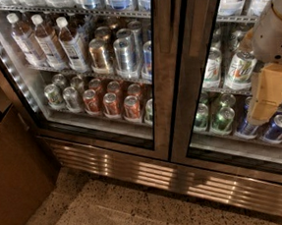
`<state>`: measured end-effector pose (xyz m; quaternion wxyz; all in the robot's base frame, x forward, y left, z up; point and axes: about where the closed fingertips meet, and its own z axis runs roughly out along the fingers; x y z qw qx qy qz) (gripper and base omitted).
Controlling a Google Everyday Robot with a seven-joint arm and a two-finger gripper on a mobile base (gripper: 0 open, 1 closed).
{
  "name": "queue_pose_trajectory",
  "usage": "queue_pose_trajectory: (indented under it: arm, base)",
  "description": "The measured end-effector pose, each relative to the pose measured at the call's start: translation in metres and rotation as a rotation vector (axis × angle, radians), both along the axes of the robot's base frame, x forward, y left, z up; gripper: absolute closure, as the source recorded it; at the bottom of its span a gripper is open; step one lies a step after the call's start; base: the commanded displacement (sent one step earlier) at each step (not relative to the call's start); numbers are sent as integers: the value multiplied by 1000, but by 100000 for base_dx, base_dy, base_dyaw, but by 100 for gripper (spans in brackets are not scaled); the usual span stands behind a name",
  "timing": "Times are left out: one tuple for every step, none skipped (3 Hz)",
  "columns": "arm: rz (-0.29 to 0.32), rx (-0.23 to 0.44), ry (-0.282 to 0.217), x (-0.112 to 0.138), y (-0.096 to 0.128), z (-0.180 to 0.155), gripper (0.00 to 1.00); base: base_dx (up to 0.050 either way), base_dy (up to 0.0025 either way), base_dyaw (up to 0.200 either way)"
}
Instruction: Open right fridge door
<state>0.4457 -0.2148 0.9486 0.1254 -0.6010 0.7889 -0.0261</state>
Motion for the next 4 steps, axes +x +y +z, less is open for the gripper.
queue_pose_trajectory:
  arm:
    - [45,91,5,1,0,0,0]
    - [128,262,10,7,-16,-4,0]
    - [205,438,16,8,-15,-1,0]
    - [216,479,4,11,-6,4,0]
  base:
    - [0,0,0]
    - [0,0,0]
    - [0,0,0]
    - [0,0,0]
